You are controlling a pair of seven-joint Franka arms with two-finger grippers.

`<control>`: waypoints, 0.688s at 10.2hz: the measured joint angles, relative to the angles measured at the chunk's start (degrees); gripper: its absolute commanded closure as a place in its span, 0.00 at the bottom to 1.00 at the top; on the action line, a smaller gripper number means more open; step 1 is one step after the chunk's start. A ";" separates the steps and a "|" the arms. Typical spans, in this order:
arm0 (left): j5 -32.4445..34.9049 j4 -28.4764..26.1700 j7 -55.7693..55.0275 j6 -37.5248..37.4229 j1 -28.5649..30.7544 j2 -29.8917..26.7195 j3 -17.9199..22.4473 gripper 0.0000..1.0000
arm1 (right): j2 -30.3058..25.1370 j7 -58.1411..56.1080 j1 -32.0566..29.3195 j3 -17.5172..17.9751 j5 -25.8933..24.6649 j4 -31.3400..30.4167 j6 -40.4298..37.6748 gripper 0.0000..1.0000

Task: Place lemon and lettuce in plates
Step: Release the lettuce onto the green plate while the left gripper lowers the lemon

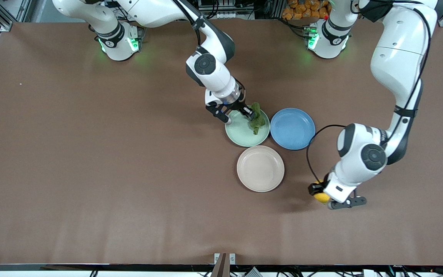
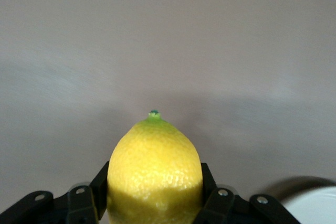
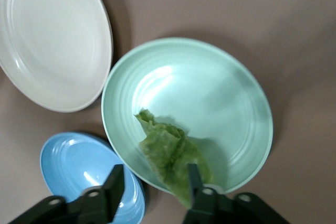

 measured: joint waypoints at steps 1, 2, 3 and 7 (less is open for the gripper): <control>0.00 0.04 -4.24 0.00 -2.63 0.00 -0.06 1.00 | -1.22 0.01 -0.97 -0.33 -2.62 1.10 -4.93 0.00; 0.01 0.08 -8.24 0.00 -5.03 -0.01 -0.07 1.00 | -3.38 -0.09 -2.39 -0.34 -4.70 2.26 -11.13 0.00; 0.03 0.13 -12.28 0.01 -7.49 -0.01 -0.03 1.00 | -6.72 -1.45 -4.19 -0.35 -5.70 3.32 -18.12 0.00; 0.07 0.12 -21.35 0.00 -14.30 0.01 0.37 0.47 | -21.41 -17.32 -17.15 1.87 -5.98 4.13 -39.04 0.00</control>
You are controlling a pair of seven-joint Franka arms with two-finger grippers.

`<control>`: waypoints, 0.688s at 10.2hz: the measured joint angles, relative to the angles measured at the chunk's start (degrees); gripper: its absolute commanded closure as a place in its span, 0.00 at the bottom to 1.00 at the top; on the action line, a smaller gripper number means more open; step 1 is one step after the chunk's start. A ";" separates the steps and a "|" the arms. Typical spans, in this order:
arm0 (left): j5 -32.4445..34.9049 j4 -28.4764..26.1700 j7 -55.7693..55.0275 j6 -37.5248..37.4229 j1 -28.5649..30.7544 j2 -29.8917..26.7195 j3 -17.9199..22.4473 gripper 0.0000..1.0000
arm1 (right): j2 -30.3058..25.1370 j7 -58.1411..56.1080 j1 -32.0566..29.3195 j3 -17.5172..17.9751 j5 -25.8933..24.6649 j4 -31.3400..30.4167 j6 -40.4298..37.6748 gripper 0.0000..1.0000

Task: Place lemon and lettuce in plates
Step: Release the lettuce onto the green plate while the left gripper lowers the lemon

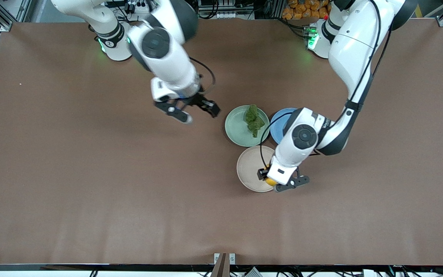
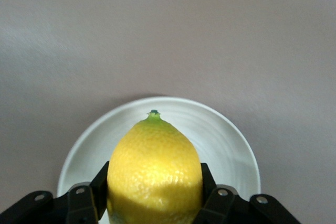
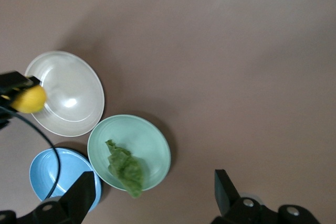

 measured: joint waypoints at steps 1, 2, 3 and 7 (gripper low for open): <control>0.00 -0.03 -1.52 -0.01 -1.07 0.01 0.20 0.00 | -2.72 -3.66 -3.54 1.07 0.00 -0.04 -3.39 0.00; 0.70 -0.10 -2.28 -0.12 -1.58 0.02 0.38 0.00 | -4.96 -7.30 -6.43 1.65 0.00 -0.08 -6.19 0.00; 2.58 -0.32 -2.57 -0.27 -1.81 0.05 0.60 0.00 | -6.88 -11.50 -9.07 1.85 0.07 -0.13 -8.77 0.00; 4.48 -0.18 -2.83 -0.48 -1.33 -0.07 1.50 0.00 | -13.70 -29.45 -18.29 1.59 0.90 -0.18 -16.79 0.00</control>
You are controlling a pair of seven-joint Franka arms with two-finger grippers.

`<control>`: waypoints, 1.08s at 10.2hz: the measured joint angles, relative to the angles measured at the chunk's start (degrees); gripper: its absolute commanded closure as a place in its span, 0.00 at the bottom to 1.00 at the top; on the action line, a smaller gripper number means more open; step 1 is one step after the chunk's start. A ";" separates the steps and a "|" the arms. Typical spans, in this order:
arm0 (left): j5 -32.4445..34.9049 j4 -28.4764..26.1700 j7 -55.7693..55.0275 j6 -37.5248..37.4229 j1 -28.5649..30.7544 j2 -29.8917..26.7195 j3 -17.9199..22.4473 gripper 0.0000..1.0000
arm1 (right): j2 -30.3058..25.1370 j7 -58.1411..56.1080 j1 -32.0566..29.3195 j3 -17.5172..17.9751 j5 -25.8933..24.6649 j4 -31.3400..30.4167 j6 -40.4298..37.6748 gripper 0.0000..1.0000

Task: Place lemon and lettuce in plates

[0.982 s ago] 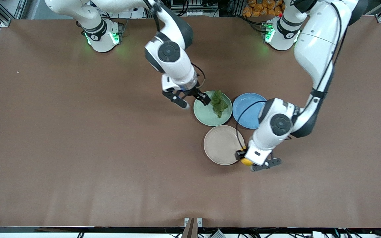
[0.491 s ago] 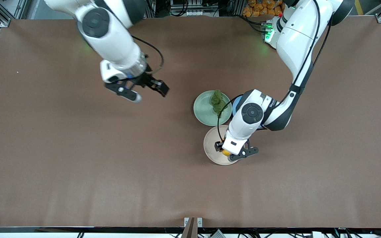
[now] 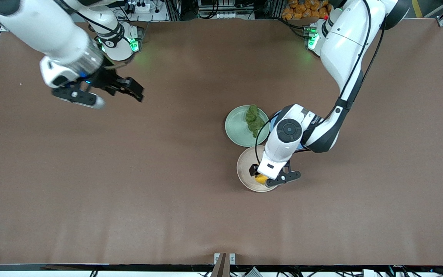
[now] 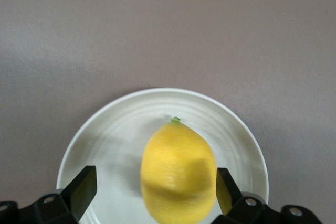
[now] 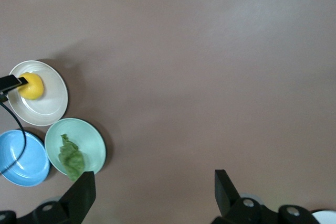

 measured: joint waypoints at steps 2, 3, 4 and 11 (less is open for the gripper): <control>0.24 0.63 0.31 0.01 3.30 -1.29 0.49 0.00 | -2.71 -8.07 -1.28 -3.54 -0.66 -0.02 -2.16 0.00; 0.26 0.67 0.68 -0.01 5.40 -2.10 0.53 0.00 | -3.31 -12.83 -1.28 -6.43 -2.02 0.11 -2.18 0.00; 0.29 0.67 0.88 -0.06 7.45 -2.63 0.57 0.00 | -3.48 -17.27 -1.32 -9.17 -3.53 0.54 -2.26 0.00; -0.17 -10.14 -3.49 -0.36 21.80 -10.06 -3.65 0.00 | -2.74 -36.45 -9.28 -14.60 -5.58 2.37 -4.09 0.00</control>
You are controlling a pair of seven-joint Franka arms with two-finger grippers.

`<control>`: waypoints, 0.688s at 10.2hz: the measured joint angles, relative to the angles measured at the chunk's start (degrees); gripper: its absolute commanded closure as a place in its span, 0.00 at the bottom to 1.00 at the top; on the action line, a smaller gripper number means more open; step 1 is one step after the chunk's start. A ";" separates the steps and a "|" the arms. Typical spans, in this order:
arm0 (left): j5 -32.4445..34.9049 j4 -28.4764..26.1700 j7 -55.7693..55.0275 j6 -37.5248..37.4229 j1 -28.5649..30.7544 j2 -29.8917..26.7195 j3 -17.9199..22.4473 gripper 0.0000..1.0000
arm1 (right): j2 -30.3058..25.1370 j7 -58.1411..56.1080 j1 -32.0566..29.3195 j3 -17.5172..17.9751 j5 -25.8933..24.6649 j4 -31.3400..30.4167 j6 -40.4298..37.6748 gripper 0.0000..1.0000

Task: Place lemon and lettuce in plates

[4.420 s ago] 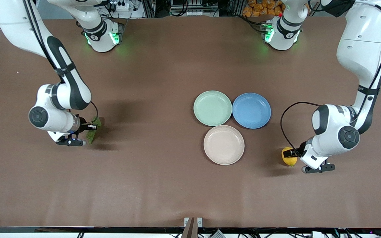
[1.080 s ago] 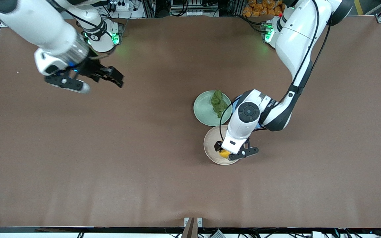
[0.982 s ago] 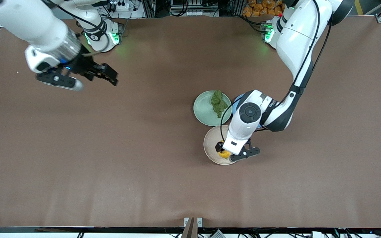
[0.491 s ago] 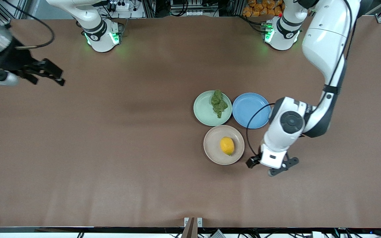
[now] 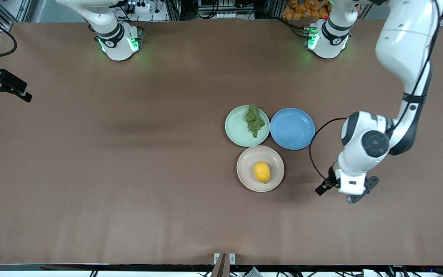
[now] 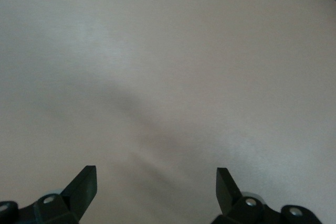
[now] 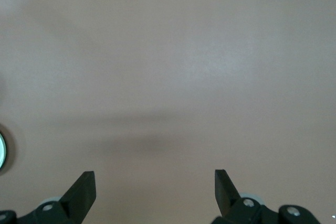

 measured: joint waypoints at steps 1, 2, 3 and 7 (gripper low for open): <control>-0.03 -3.39 -0.01 0.05 3.79 -2.80 -3.24 0.00 | 0.46 0.00 -0.03 0.06 0.00 -0.04 -0.26 0.00; -0.04 -6.56 -0.01 0.08 7.26 -5.30 -6.48 0.00 | 1.16 0.00 -0.05 0.12 0.00 -0.10 -0.33 0.00; -0.04 -9.47 -0.01 0.11 9.95 -7.55 -9.22 0.00 | 1.94 0.00 -0.07 0.15 0.00 -0.13 -0.36 0.00; -0.06 -14.92 -1.17 0.53 11.86 -12.04 -12.41 0.00 | 4.11 0.00 -0.77 0.51 -0.17 0.04 0.01 0.00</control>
